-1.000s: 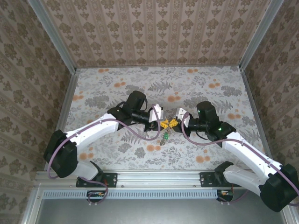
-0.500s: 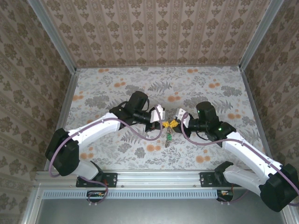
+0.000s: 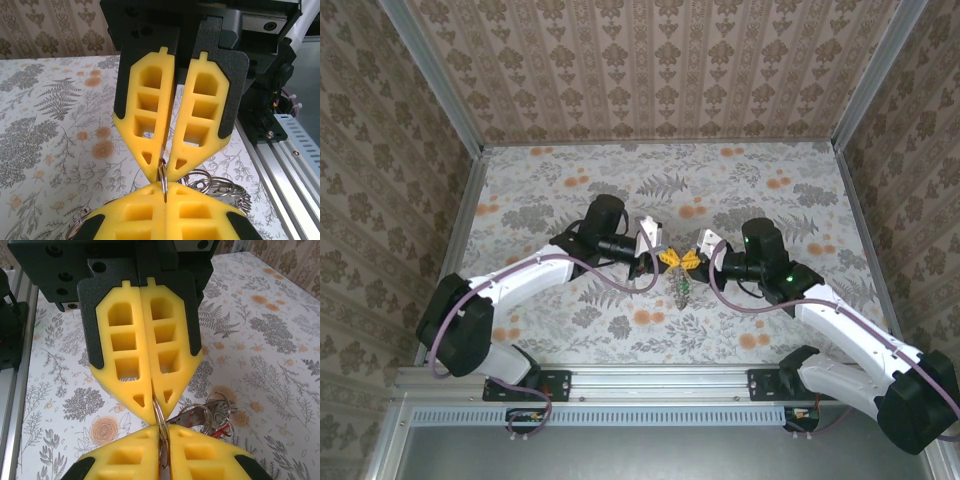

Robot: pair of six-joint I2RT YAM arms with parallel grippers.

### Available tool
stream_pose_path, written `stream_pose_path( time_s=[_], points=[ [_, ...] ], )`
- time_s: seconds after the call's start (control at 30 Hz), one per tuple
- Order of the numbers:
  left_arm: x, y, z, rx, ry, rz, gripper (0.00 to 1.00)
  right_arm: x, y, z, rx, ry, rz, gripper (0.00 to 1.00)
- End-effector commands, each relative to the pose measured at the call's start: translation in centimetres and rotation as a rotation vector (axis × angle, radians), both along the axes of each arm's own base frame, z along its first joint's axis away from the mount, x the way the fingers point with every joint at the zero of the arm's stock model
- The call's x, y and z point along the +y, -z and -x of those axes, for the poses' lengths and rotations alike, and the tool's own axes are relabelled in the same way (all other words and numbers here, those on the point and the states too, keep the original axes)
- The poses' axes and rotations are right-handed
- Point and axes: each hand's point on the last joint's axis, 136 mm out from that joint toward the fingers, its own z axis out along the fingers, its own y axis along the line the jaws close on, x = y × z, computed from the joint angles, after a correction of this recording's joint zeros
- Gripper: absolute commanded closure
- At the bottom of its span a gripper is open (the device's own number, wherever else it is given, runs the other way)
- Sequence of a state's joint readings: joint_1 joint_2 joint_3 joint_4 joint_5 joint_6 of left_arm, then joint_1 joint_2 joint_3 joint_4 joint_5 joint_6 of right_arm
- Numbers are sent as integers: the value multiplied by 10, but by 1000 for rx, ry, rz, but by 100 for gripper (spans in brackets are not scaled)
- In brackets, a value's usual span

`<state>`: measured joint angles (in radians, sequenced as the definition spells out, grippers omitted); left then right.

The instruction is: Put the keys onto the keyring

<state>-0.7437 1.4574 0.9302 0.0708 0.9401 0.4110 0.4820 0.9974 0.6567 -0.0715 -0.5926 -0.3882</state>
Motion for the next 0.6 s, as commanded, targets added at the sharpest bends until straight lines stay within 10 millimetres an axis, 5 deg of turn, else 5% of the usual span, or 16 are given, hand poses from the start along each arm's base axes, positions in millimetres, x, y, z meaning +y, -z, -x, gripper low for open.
stream_pose_path(
  time_s=[0.0,0.23,0.57],
  points=[
    [1,-34,14,-33,77,113,100,2,-5,2,-13,-15,-33,89],
    [2,-33,14,-33,70,107,100,2,-6,1,-13,-15,-22,98],
    [7,-5,6,-105,-13,-71,81,0,-10,1,-13,-13,3,100]
  ],
)
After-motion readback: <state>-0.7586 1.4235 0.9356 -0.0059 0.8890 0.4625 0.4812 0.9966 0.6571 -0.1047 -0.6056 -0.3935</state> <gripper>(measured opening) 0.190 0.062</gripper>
